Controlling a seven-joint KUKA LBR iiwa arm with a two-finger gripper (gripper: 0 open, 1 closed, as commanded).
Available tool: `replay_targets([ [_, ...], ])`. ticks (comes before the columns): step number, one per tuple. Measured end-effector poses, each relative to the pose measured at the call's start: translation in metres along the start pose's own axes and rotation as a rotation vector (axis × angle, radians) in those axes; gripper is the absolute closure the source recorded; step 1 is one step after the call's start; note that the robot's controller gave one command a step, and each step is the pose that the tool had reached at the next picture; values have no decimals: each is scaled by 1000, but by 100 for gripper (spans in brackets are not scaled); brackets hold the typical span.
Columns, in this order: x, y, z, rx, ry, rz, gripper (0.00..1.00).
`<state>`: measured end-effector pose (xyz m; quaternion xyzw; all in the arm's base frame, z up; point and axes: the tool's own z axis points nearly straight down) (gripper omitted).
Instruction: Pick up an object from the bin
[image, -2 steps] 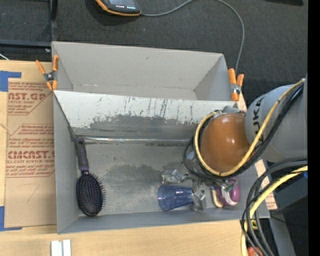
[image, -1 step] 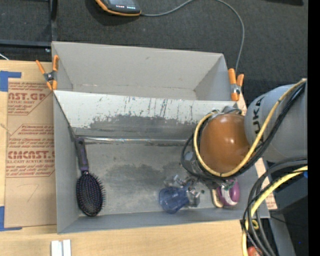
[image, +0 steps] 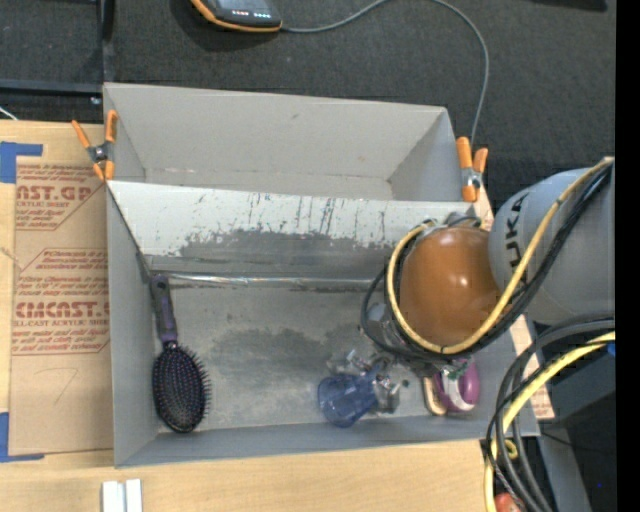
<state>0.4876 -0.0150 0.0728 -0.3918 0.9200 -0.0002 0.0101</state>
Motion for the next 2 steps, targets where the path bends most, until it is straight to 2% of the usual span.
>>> replay_targets([
  [2,1,4,-55,-14,12,1,100],
])
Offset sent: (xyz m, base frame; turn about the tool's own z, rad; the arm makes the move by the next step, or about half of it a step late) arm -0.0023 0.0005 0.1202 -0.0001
